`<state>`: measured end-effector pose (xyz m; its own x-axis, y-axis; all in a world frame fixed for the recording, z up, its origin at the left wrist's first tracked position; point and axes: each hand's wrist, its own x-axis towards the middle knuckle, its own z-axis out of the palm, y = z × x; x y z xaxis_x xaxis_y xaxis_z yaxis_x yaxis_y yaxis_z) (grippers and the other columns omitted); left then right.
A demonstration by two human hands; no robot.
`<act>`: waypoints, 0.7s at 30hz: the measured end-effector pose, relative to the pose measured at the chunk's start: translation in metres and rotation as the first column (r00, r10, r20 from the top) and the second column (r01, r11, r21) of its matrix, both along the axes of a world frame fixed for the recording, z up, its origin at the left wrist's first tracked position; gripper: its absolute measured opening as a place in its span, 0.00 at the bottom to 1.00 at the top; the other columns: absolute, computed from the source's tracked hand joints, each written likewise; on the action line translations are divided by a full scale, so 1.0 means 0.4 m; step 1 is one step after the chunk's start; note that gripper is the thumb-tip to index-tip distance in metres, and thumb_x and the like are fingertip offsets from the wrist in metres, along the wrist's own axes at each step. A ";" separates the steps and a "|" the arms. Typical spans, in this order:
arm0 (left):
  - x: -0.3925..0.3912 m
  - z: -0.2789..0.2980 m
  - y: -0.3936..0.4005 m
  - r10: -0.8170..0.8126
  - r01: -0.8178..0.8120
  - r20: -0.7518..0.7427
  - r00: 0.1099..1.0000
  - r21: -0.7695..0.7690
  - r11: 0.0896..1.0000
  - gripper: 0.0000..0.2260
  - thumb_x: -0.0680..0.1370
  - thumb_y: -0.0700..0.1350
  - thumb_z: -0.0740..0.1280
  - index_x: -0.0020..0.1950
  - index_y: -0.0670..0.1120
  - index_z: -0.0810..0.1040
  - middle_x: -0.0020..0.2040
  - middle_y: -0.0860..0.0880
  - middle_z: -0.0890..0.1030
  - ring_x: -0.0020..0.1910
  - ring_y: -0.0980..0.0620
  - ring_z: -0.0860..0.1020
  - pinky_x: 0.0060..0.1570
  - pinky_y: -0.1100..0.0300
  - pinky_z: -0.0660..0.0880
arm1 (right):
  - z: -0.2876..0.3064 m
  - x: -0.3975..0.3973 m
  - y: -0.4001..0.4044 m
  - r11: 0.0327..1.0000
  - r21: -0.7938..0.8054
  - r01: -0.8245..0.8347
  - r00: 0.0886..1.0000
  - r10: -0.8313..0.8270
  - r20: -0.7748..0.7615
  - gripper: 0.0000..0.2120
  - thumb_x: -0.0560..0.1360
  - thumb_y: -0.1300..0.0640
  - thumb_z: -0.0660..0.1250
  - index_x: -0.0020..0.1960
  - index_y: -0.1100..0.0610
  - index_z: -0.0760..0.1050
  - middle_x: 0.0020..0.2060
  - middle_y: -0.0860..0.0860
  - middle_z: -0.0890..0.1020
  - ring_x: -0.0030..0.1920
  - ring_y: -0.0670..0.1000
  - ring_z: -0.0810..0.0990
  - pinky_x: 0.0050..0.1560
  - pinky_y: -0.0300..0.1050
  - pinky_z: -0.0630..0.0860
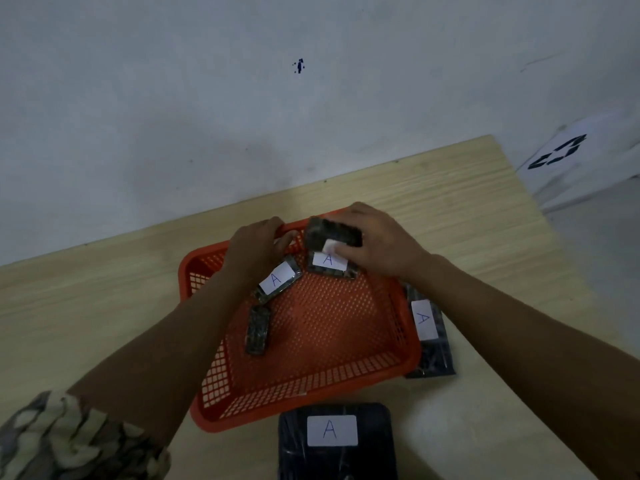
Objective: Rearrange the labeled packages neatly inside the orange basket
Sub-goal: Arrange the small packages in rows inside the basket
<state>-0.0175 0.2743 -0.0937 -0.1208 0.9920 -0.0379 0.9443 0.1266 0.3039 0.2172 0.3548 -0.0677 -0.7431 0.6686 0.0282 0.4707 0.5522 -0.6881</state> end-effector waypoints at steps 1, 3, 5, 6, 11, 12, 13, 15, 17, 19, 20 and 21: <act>-0.001 -0.001 0.000 -0.006 0.006 0.006 1.000 0.002 1.000 0.16 0.79 0.57 0.61 0.47 0.45 0.75 0.39 0.44 0.80 0.36 0.42 0.77 0.36 0.53 0.70 | 0.009 0.009 0.013 0.996 -0.033 0.084 0.993 -0.087 -0.083 0.24 0.74 0.47 0.72 0.68 0.51 0.75 0.54 0.46 0.78 0.52 0.44 0.75 0.53 0.40 0.75; -0.004 -0.002 0.001 -0.015 0.015 0.019 1.000 0.008 1.000 0.15 0.79 0.56 0.61 0.47 0.44 0.75 0.39 0.44 0.80 0.36 0.42 0.77 0.36 0.54 0.70 | 0.022 0.029 0.046 0.949 -0.136 0.286 0.933 -0.308 -0.187 0.21 0.74 0.50 0.72 0.66 0.51 0.76 0.56 0.46 0.81 0.52 0.44 0.79 0.53 0.38 0.76; -0.005 -0.004 0.001 -0.019 0.019 0.018 1.000 0.017 1.000 0.15 0.79 0.56 0.62 0.47 0.44 0.75 0.38 0.44 0.80 0.36 0.43 0.78 0.35 0.55 0.68 | 0.016 0.051 0.081 0.866 -0.211 0.453 0.842 -0.494 -0.218 0.18 0.76 0.50 0.71 0.64 0.51 0.78 0.55 0.45 0.83 0.51 0.42 0.80 0.50 0.32 0.76; -0.006 -0.005 0.002 -0.017 0.017 0.017 1.000 0.016 1.000 0.15 0.79 0.57 0.62 0.47 0.45 0.75 0.38 0.45 0.80 0.36 0.43 0.78 0.34 0.55 0.68 | 0.003 0.063 0.094 0.825 -0.225 0.518 0.807 -0.559 -0.191 0.17 0.76 0.49 0.70 0.63 0.51 0.79 0.53 0.44 0.83 0.51 0.42 0.81 0.49 0.30 0.75; -0.009 -0.005 0.002 -0.014 0.013 0.024 1.000 0.014 1.000 0.15 0.79 0.57 0.62 0.46 0.45 0.75 0.38 0.45 0.80 0.36 0.43 0.78 0.35 0.54 0.70 | -0.093 0.102 0.096 0.775 -0.184 0.605 0.796 -0.595 0.112 0.16 0.78 0.49 0.67 0.61 0.57 0.79 0.56 0.54 0.83 0.56 0.55 0.80 0.55 0.47 0.74; -0.010 -0.006 0.002 -0.015 0.015 0.029 0.999 0.014 1.000 0.15 0.79 0.57 0.62 0.46 0.45 0.75 0.38 0.45 0.80 0.36 0.44 0.77 0.34 0.55 0.69 | -0.104 0.102 0.088 0.778 -0.191 0.598 0.801 -0.580 0.148 0.15 0.78 0.49 0.67 0.60 0.57 0.79 0.56 0.55 0.83 0.56 0.56 0.80 0.54 0.45 0.73; -0.009 -0.006 0.002 -0.017 0.016 0.035 0.999 0.016 1.000 0.15 0.79 0.57 0.62 0.46 0.45 0.75 0.38 0.46 0.80 0.35 0.44 0.77 0.34 0.55 0.69 | -0.112 0.102 0.082 0.774 -0.203 0.599 0.800 -0.574 0.172 0.15 0.78 0.50 0.66 0.60 0.57 0.79 0.56 0.56 0.83 0.57 0.57 0.80 0.52 0.43 0.71; -0.011 -0.008 0.002 -0.019 0.018 0.054 0.998 0.021 1.000 0.15 0.79 0.57 0.62 0.46 0.46 0.76 0.37 0.46 0.79 0.35 0.45 0.77 0.34 0.56 0.69 | -0.125 0.102 0.073 0.757 -0.228 0.612 0.790 -0.578 0.203 0.14 0.79 0.51 0.65 0.60 0.57 0.79 0.56 0.56 0.83 0.57 0.57 0.79 0.50 0.40 0.67; -0.016 -0.010 0.002 -0.027 0.025 0.062 0.998 0.034 0.999 0.15 0.79 0.57 0.62 0.45 0.46 0.76 0.37 0.47 0.79 0.34 0.46 0.76 0.34 0.55 0.69 | -0.137 0.104 0.070 0.744 -0.242 0.623 0.782 -0.587 0.209 0.15 0.80 0.51 0.63 0.60 0.57 0.79 0.56 0.56 0.83 0.57 0.57 0.80 0.50 0.40 0.67; -0.019 -0.013 0.002 -0.030 0.028 0.058 0.998 0.039 0.999 0.15 0.79 0.57 0.62 0.46 0.46 0.77 0.37 0.48 0.79 0.34 0.47 0.76 0.34 0.56 0.69 | -0.140 0.108 0.071 0.733 -0.249 0.633 0.774 -0.591 0.227 0.16 0.80 0.50 0.62 0.62 0.58 0.78 0.58 0.57 0.82 0.58 0.58 0.79 0.51 0.41 0.68; -0.019 -0.013 0.003 -0.033 0.031 0.058 0.998 0.044 0.999 0.14 0.79 0.57 0.62 0.46 0.47 0.77 0.37 0.48 0.79 0.35 0.47 0.76 0.34 0.56 0.68 | -0.137 0.108 0.070 0.728 -0.248 0.639 0.769 -0.595 0.233 0.17 0.80 0.50 0.62 0.63 0.57 0.78 0.59 0.57 0.82 0.60 0.58 0.79 0.53 0.42 0.68; -0.018 -0.013 0.002 -0.041 0.038 0.059 0.997 0.055 0.998 0.14 0.79 0.57 0.63 0.46 0.47 0.77 0.37 0.48 0.79 0.35 0.47 0.76 0.34 0.57 0.68 | -0.129 0.106 0.069 0.724 -0.237 0.648 0.761 -0.607 0.230 0.18 0.80 0.49 0.62 0.65 0.57 0.76 0.61 0.57 0.81 0.61 0.58 0.78 0.55 0.43 0.69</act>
